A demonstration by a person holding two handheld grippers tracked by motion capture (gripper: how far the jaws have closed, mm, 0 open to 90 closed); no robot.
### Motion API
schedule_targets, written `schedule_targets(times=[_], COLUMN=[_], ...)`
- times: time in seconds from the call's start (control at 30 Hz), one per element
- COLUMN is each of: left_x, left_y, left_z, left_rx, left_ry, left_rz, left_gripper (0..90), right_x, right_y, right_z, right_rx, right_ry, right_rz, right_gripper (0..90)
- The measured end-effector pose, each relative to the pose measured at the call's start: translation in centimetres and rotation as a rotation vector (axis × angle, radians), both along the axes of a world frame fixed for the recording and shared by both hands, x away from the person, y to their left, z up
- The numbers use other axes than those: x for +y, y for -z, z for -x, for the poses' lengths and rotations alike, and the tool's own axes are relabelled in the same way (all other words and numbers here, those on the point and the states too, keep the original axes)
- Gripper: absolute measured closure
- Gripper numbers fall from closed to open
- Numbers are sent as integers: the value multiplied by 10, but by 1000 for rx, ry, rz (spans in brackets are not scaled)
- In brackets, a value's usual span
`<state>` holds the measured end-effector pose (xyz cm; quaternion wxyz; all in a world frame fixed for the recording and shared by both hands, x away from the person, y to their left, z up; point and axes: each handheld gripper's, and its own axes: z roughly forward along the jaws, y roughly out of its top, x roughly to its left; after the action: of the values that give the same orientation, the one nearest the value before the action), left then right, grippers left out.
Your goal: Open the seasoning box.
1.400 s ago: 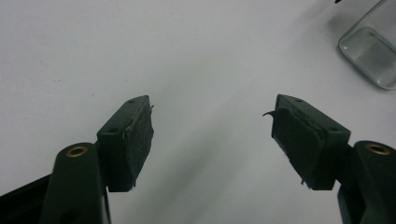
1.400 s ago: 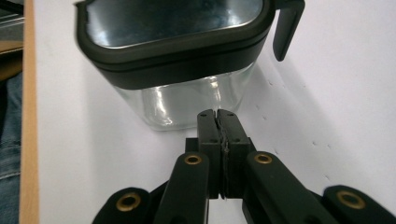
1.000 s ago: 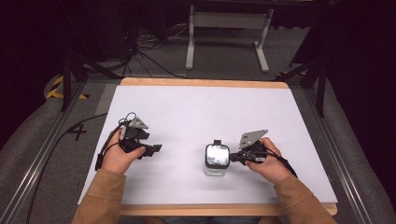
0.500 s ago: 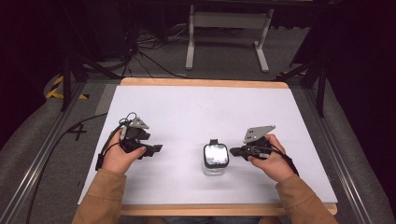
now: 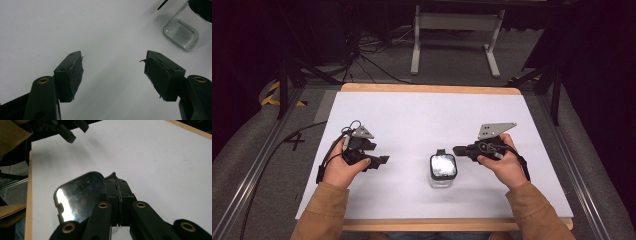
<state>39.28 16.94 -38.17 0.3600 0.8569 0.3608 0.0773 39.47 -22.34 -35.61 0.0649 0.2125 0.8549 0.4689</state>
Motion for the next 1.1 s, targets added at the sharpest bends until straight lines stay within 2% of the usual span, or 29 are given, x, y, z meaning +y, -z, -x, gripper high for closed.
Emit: schedule_targets(times=[0.2,0.27,0.4,0.57,1.03,1.1], left_x=[2,3,5,5,1,0], left_y=[-1,-1,0,0,1,0], left_z=[5,5,5,6,4,4], left_rx=[4,8,-2,0,2,-1], left_ry=[3,5,-3,0,2,9], left_rz=[-4,-15,-11,-7,-4,-16], left_gripper=[315,315,315,314,313,313], right_x=[19,24,32,31,30,30], right_y=[-2,-1,2,7,8,8], right_z=[-15,-20,-25,-32,-33,-34], right_rx=[4,6,-1,21,39,54], right_ry=[-44,-53,-62,-57,-60,-53], right_rz=[29,34,53,65,60,58], right_gripper=[892,891,890,889,891,892])
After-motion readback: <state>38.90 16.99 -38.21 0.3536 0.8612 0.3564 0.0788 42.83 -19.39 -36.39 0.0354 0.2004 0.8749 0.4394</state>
